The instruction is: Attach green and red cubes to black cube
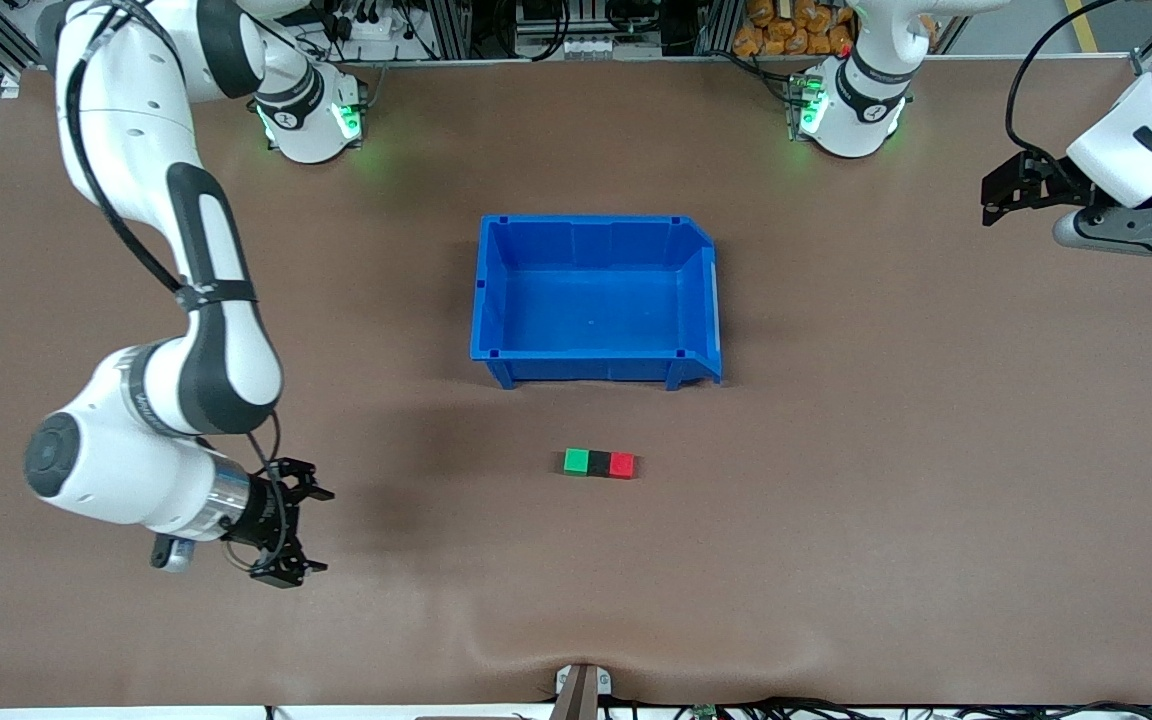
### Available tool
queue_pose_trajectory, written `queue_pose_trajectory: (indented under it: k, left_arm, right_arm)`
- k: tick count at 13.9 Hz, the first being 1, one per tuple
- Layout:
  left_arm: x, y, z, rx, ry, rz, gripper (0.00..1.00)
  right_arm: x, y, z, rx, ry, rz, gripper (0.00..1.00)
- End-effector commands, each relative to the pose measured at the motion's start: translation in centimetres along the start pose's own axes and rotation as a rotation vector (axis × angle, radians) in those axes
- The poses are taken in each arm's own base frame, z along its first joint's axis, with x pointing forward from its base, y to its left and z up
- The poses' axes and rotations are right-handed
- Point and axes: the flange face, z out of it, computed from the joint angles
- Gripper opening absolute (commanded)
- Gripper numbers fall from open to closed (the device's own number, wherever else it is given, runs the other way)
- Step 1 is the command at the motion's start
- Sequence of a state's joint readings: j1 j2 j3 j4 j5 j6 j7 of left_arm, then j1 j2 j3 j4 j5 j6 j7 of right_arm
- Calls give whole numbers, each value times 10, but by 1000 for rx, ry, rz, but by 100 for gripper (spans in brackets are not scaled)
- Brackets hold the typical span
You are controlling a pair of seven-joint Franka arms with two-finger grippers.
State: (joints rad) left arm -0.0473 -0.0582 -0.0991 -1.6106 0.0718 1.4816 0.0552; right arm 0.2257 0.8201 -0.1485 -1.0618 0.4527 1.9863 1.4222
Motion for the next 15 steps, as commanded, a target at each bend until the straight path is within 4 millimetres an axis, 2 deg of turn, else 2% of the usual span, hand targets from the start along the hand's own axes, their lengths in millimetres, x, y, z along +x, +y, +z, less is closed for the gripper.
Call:
queue_pose_trajectory:
  k: [1, 4, 6, 9, 12, 15]
  left_arm:
    - [6, -6, 0, 5, -5, 2, 100]
    - [4, -24, 0, 1, -3, -24, 100]
    - [3, -25, -1, 1, 0, -23, 100]
    - [1, -31, 0, -4, -7, -32, 100]
    - [-4, -56, 4, -31, -19, -79, 100]
    - [-8, -60, 2, -45, -27, -89, 100]
  right_arm:
    - [10, 3, -31, -17, -24, -68, 100]
    - [21, 10, -65, -44, -39, -145, 100]
    - [31, 15, -86, -58, -48, -205, 100]
    - [39, 24, -131, -61, -63, -343, 100]
    - [50, 34, -150, -92, -78, -385, 100]
    - [63, 45, -176, -101, -92, -478, 100]
